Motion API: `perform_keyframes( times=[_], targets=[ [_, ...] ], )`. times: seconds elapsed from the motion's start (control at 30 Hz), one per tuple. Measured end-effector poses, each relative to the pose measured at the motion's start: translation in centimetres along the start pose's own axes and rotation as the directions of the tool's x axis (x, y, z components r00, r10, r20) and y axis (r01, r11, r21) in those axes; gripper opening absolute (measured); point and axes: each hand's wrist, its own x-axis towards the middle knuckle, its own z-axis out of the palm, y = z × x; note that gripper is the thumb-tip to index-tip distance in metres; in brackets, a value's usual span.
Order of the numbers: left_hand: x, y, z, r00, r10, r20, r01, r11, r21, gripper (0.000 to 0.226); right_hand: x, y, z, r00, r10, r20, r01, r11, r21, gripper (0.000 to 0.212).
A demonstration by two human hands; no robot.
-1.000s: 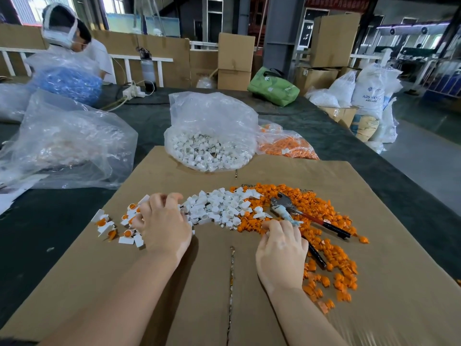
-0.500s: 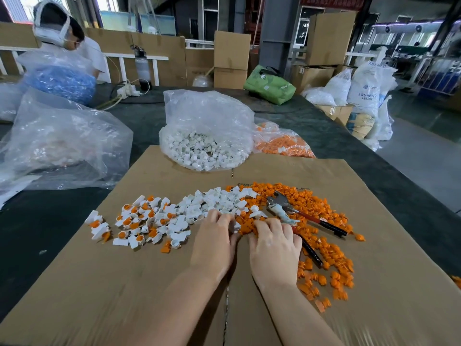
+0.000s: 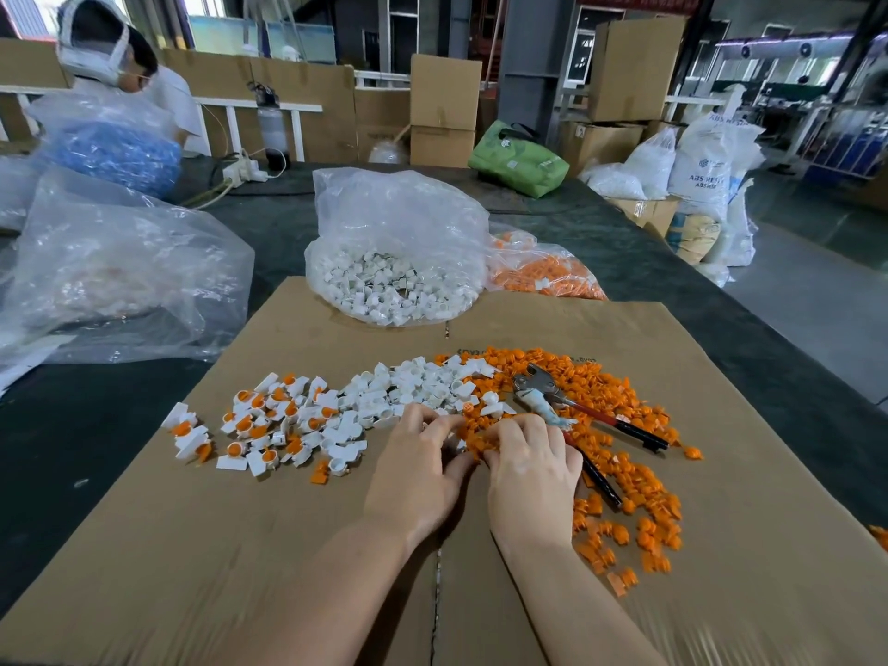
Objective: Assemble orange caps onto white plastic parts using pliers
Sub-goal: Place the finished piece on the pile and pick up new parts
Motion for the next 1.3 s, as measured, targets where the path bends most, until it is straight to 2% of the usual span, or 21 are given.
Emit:
perform_keyframes(
  times=[0.23,0.43,0.53,0.6,0.7,0.9,1.3],
  targets=[
    [0.1,-0.1,-0.1,0.999,-0.036,-0.002,0.036,0.999,-0.026,0.022,-0.1,0.1,-0.1,0.991,-0.032,-0.126,0.04,0.998,0.056,0.026],
    [-0.2,0.1,-0.6,0.998,-0.045,-0.053,0.038,0.992,-0.121,0.013,-0.1,0.2,-0.1,0.996,-0.031,-0.087,0.044,0.989,0.14,0.016],
    [-0.2,0.2,-0.9,0.998,-0.019,-0.067,0.008,0.988,-0.157,0.028,-0.1,0.2,-0.1,0.994,-0.066,-0.091,0.077,0.99,0.119,0.018],
    [-0.3,0.1,-0.9,1.0,0.017,-0.026,-0.021,0.989,-0.147,0.041,-0.1,0.2,-0.1,0.992,-0.075,-0.102,0.087,0.989,0.119,0.02],
    [-0.3,-0.1,-0.9,0.999,0.047,0.025,-0.043,0.991,-0.127,0.04,0.0,0.2,-0.1,0.993,-0.075,-0.09,0.088,0.985,0.149,0.017],
    [0.0,-0.4,-0.7,0.994,-0.087,-0.067,0.073,0.98,-0.186,0.016,-0.1,0.2,-0.1,0.994,-0.101,-0.037,0.107,0.963,0.247,0.009],
    [-0.1,-0.2,-0.9,0.977,-0.205,-0.057,0.18,0.939,-0.294,0.021,0.0,0.2,-0.4,0.995,-0.101,-0.011,0.101,0.962,0.253,0.009]
  ],
)
